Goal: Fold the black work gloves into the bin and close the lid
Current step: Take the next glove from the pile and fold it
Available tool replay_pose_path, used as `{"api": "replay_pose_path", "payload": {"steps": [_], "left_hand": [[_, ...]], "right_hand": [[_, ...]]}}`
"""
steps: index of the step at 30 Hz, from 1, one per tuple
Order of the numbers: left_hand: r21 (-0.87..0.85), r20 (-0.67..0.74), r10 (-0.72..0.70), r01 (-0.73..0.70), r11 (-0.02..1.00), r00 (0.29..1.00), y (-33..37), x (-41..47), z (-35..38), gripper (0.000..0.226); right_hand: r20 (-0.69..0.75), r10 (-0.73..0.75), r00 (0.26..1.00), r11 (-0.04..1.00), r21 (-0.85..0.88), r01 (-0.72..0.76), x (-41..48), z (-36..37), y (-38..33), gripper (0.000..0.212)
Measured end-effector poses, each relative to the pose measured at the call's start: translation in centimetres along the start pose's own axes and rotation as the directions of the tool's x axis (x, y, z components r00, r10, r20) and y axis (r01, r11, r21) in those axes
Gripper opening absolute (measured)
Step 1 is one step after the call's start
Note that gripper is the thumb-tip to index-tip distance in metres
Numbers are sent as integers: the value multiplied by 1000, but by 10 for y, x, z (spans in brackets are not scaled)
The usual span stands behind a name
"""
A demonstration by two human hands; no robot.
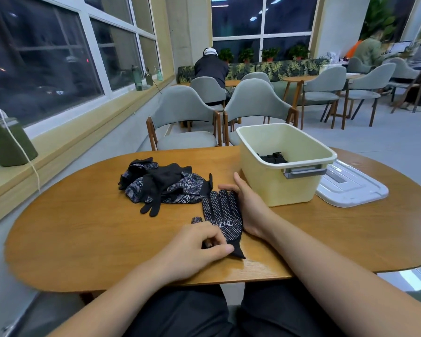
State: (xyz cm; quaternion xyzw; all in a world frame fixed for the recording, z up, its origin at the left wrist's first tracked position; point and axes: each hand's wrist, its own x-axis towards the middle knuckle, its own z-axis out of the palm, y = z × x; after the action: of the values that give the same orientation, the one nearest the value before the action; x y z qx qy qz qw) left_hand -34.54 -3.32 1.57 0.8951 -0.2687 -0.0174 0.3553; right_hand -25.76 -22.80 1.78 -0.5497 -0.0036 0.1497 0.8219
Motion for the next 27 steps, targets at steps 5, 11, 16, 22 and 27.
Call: {"api": "replay_pose_path", "payload": {"steps": [5,11,16,22,27], "left_hand": [[-82,14,-41,42,996,999,2,0,-4,20],[-200,-126,-107,81,976,986,-7,6,-10,18],[108,-241,-57,85,991,969,-28,7,-15,17],[239,-150,-79,114,964,985,-34,-3,-12,56],[229,-105,-103,125,965,989,-33,-10,-19,71]], "right_hand": [[-57,-351,935,809,-520,272,-9,-7,-2,40],[105,-465,879,560,-734,384,-18,-15,8,15],[310,-535,786,240,-837,493,-32,-22,13,12],[455,-346,820,68,-860,505,-49,-28,21,40],[497,-255,829,-78,-865,495,-63,-32,30,69]]}}
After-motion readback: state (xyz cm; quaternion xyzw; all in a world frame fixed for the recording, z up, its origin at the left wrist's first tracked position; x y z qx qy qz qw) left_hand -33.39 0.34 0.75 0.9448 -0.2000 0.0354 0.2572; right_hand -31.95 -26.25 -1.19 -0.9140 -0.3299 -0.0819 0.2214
